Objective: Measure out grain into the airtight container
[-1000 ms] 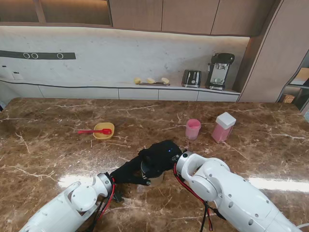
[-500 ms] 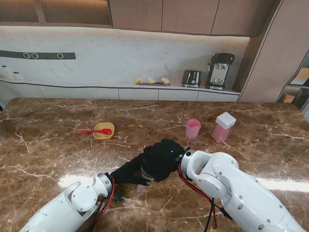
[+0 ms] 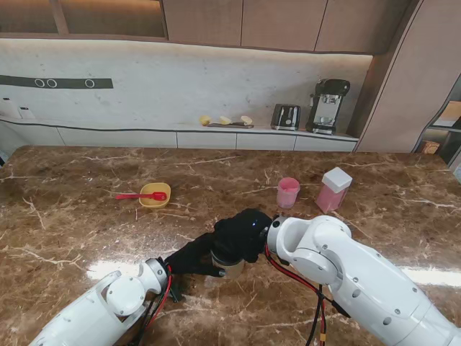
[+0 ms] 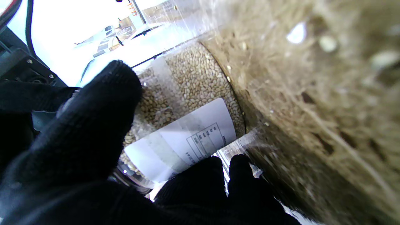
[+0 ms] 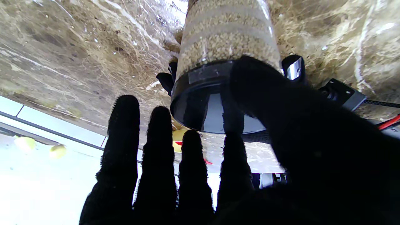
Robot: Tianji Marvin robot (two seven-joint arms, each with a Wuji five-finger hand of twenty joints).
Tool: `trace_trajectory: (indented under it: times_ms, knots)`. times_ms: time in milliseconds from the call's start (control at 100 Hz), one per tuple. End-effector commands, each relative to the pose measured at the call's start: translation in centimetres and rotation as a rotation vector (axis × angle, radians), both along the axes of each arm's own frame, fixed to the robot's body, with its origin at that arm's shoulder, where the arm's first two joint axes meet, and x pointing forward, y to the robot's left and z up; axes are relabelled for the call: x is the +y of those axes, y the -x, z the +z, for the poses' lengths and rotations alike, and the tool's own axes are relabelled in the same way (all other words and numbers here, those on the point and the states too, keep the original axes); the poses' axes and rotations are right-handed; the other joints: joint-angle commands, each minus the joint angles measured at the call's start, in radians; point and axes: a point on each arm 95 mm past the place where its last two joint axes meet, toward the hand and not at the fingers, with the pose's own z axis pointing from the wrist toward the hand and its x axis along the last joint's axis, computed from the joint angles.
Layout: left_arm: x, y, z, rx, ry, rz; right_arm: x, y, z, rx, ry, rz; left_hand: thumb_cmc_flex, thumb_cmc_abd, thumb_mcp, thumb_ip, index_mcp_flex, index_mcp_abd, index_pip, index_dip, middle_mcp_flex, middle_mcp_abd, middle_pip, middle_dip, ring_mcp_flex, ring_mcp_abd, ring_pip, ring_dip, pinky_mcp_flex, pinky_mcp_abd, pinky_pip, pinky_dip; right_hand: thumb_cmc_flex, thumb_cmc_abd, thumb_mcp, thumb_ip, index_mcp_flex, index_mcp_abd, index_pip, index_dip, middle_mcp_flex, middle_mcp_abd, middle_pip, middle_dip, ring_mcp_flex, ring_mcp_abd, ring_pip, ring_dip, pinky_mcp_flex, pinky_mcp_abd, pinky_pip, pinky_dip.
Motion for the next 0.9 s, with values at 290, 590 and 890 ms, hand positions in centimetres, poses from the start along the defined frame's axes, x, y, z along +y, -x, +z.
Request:
trace_trajectory:
  times_ms: [290,590,890]
  knots:
    - [0.1,1.6,-2.1,0.061,-0.035,-0.014,0.0,0.0,-1.7,0.040,-0.027,-0.031,0.034,0.052,0.070,0.043,0.056,-0.520,0.588,0.002,0.028,-0.034,0.011,0.006,0.011,0.129,0.014,0.018,0.078,0.461,0.162,0.058,-0.111,0.124,-0.022,-0.049,0.088,0.077,0.081,0.028,0.205,-0.021,0.138,0.108,0.209,-0.034,0.232,0.158,0.173,-0.047,0.212,0.043]
    - [0.3,1.6,-2.0,0.060,-0.035,-0.009,0.1,-0.1,-2.6,-0.032,-0.078,-0.081,0.035,0.052,0.070,0.043,0.058,-0.526,0.607,0.013,0.028,-0.033,0.009,0.006,0.012,0.129,0.014,0.018,0.077,0.462,0.162,0.057,-0.396,0.329,-0.415,0.030,0.061,0.183,0.094,-0.013,0.336,-0.014,0.167,0.107,0.358,-0.015,0.320,0.157,0.293,-0.057,0.378,0.011]
    - [0.4,1.6,-2.0,0.060,-0.040,-0.011,-0.3,0.2,-2.4,-0.052,-0.146,-0.106,0.035,0.051,0.070,0.043,0.058,-0.517,0.592,0.003,0.031,-0.032,0.009,0.006,0.012,0.132,0.014,0.017,0.078,0.464,0.162,0.057,-0.631,0.472,-0.415,0.036,0.012,0.139,0.034,-0.064,0.241,-0.029,0.000,-0.012,0.122,0.048,-0.014,-0.008,0.002,0.061,0.127,-0.029]
